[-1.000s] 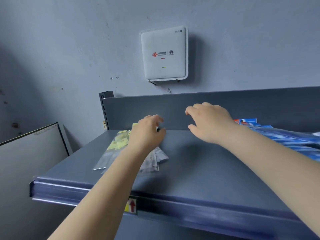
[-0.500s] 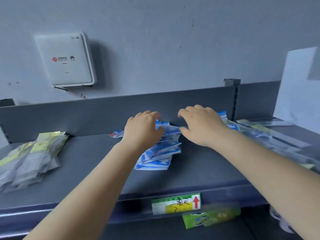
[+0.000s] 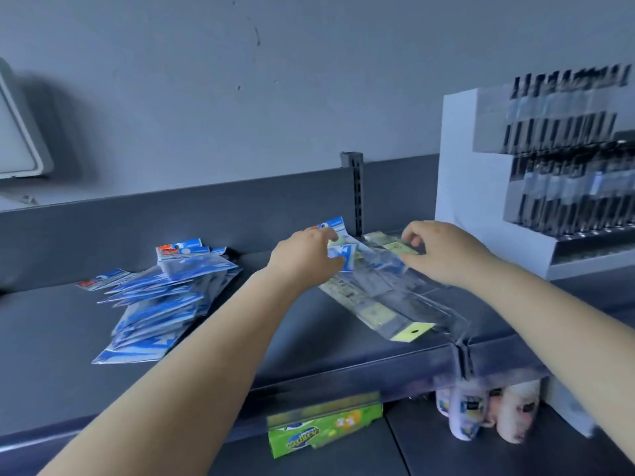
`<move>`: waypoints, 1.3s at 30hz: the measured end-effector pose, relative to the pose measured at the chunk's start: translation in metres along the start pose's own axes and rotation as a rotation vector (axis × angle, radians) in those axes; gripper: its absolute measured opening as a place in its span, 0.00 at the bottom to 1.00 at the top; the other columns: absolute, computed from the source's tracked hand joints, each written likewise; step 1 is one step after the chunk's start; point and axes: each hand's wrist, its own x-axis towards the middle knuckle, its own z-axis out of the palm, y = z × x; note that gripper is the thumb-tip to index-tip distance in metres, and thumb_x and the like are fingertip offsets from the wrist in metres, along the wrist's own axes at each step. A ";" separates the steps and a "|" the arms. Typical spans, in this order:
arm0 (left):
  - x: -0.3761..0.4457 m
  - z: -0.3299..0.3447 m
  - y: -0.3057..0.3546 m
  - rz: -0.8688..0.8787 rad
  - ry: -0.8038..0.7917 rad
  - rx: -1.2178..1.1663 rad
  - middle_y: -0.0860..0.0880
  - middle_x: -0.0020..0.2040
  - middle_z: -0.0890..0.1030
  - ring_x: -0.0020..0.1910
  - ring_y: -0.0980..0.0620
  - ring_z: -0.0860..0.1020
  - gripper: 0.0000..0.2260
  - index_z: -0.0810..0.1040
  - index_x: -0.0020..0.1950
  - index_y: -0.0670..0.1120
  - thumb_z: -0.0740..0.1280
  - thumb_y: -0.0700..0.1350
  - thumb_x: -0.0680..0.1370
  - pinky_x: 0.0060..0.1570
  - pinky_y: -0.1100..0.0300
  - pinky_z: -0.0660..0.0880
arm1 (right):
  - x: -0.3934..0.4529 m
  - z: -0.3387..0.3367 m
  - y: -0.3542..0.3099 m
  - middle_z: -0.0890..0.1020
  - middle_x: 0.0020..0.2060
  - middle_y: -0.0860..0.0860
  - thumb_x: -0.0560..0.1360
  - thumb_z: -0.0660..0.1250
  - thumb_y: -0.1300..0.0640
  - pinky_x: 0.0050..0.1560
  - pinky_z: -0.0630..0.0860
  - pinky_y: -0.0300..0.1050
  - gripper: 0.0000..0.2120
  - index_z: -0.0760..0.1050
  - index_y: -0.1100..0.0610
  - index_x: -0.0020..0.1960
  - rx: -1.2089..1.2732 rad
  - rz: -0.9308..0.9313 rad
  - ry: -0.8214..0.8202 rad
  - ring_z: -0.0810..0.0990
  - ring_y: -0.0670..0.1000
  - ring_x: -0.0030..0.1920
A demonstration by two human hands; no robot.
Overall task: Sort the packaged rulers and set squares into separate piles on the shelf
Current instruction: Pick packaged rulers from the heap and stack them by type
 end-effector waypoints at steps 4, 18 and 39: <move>0.015 0.031 0.004 -0.011 -0.166 0.095 0.48 0.67 0.73 0.66 0.45 0.70 0.22 0.68 0.68 0.50 0.59 0.58 0.77 0.61 0.54 0.67 | 0.012 0.004 0.030 0.76 0.60 0.51 0.74 0.65 0.46 0.60 0.72 0.49 0.20 0.71 0.53 0.64 0.045 0.075 -0.132 0.74 0.52 0.59; 0.009 0.028 -0.013 0.193 -0.346 -0.484 0.58 0.60 0.79 0.62 0.64 0.73 0.17 0.81 0.59 0.51 0.74 0.46 0.70 0.64 0.70 0.64 | 0.047 0.023 0.032 0.74 0.30 0.56 0.68 0.72 0.51 0.32 0.62 0.43 0.16 0.71 0.60 0.32 0.162 0.229 -0.209 0.69 0.51 0.31; 0.024 0.035 -0.041 -0.573 -0.033 -0.252 0.42 0.51 0.79 0.55 0.43 0.75 0.18 0.77 0.37 0.51 0.72 0.65 0.65 0.46 0.55 0.72 | 0.049 0.025 0.038 0.81 0.43 0.49 0.73 0.66 0.66 0.37 0.75 0.44 0.12 0.71 0.56 0.54 0.981 0.095 -0.075 0.80 0.51 0.40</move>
